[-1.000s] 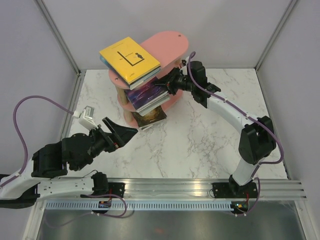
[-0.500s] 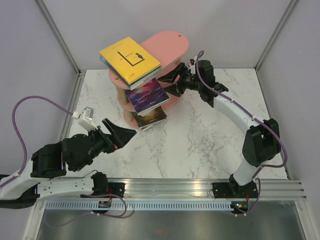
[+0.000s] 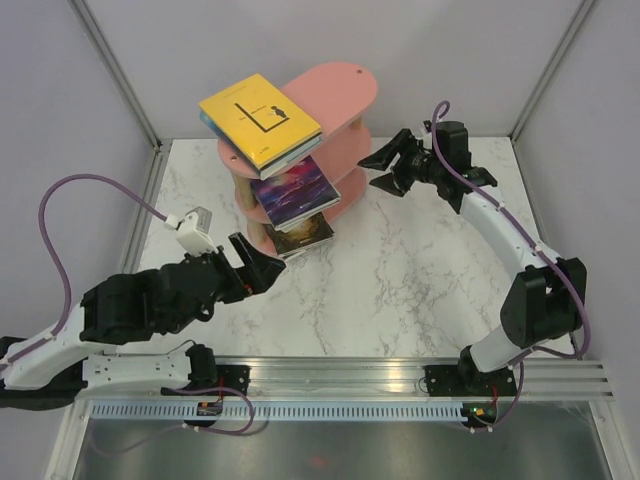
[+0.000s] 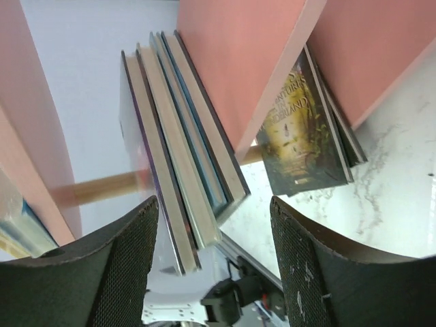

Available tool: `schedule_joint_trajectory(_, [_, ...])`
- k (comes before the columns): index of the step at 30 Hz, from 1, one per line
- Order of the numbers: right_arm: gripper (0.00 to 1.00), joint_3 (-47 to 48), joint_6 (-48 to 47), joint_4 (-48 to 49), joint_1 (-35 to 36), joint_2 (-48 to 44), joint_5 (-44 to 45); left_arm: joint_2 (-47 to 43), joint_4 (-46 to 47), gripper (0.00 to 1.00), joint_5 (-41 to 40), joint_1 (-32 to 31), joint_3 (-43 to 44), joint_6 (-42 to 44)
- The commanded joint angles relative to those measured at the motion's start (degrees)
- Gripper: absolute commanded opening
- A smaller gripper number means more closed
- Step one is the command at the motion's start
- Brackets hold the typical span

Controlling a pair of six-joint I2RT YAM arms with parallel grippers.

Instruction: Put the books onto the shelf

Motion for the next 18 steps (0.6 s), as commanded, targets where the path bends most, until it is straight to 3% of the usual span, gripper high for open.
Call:
schedule_joint_trajectory(1, [0.7,-0.4,-8.21,-4.74,-0.13,-6.58,-0.59,3.96,-5.43,1.0,-3.03,0.36,2.18,2.7])
schedule_joint_trajectory(3, [0.7,-2.86,-10.41,-5.88,-0.13,-10.0,-1.2,7.2,-5.34,1.0,-1.02,1.85,1.04,6.03])
schedule_joint_trajectory(8, [0.7,-10.76,-12.35,-6.94,0.04,-17.22,-2.61,11.71,0.36,1.0,14.98,19.85,-4.23,17.45])
schedule_joint_trajectory(13, [0.71,-14.11,-14.02,-10.45,0.57,-23.73,-2.79,7.06,12.05,1.0,10.17,31.54,-10.56,22.66])
schedule_joint_trajectory(18, [0.71,-14.91,-18.32,-16.32,1.71,-29.61,0.02,6.96,14.34,1.0,14.02,45.7,-17.32,22.05])
